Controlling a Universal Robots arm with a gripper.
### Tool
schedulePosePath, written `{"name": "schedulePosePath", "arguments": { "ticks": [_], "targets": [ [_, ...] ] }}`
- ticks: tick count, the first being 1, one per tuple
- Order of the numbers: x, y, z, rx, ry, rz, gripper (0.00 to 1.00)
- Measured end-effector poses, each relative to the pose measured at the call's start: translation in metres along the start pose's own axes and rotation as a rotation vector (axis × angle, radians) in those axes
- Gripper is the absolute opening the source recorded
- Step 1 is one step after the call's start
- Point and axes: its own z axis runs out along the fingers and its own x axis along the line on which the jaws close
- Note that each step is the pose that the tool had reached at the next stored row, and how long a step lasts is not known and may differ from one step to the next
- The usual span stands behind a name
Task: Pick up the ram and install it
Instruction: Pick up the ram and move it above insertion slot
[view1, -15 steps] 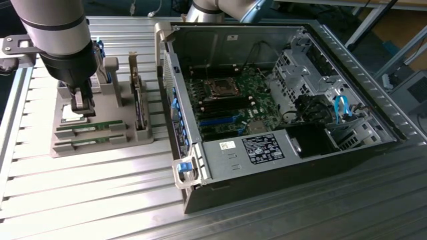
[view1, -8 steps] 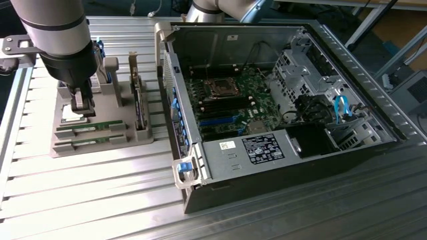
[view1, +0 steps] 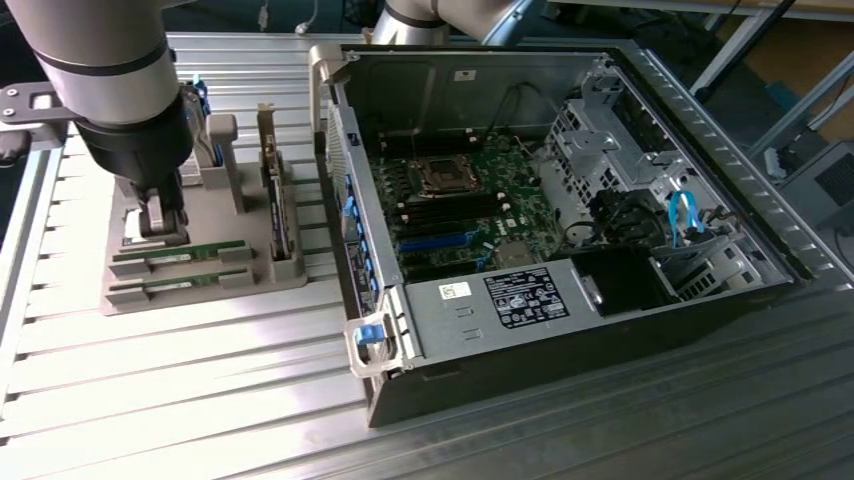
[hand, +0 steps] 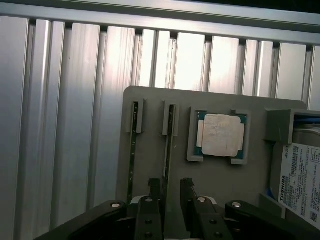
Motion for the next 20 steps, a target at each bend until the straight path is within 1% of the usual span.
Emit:
{"name": "schedulePosePath", "arguments": {
  "ticks": [4, 7, 13, 16, 20],
  "targets": [
    [0.007, 0.0012, -0.0001, 0.0, 0.0, 0.0, 0.3],
    [0.016, 0.0028, -0.0002, 0.0, 0.0, 0.0, 0.3],
    [0.026, 0.0046, -0.0004, 0.0, 0.0, 0.0, 0.3],
    [0.028, 0.0052, -0.0005, -0.0001, 0.0001, 0.0, 0.3],
    [0.028, 0.0051, -0.0005, 0.0, 0.0, 0.0, 0.3]
  ]
}}
